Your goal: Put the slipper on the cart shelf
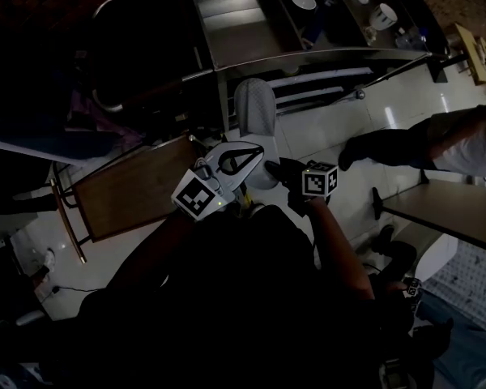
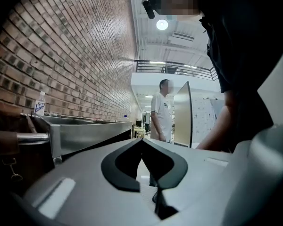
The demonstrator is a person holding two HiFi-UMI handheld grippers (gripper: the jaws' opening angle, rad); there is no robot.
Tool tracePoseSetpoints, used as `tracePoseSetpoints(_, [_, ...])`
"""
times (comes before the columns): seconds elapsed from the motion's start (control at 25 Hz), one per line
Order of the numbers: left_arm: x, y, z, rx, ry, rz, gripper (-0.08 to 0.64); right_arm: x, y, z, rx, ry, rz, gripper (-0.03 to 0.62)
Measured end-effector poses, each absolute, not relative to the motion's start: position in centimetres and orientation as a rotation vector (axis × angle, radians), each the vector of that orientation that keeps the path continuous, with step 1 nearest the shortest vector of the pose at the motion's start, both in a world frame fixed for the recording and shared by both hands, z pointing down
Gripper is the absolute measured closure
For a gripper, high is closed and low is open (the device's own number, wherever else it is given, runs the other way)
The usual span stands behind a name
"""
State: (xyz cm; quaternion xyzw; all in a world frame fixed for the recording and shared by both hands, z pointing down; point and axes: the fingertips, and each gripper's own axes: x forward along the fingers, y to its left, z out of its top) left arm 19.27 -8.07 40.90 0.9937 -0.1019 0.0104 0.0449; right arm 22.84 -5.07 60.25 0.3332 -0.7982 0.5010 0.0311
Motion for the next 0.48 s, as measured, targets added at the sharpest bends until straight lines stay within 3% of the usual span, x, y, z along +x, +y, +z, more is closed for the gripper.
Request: tracePoseSetpoints(0.48, [20.3,-12.8,40.9,3.057,-0.418,0.045,0.56,24.4,-11.1,62.4,0.986,-2.413,1.617,0.526])
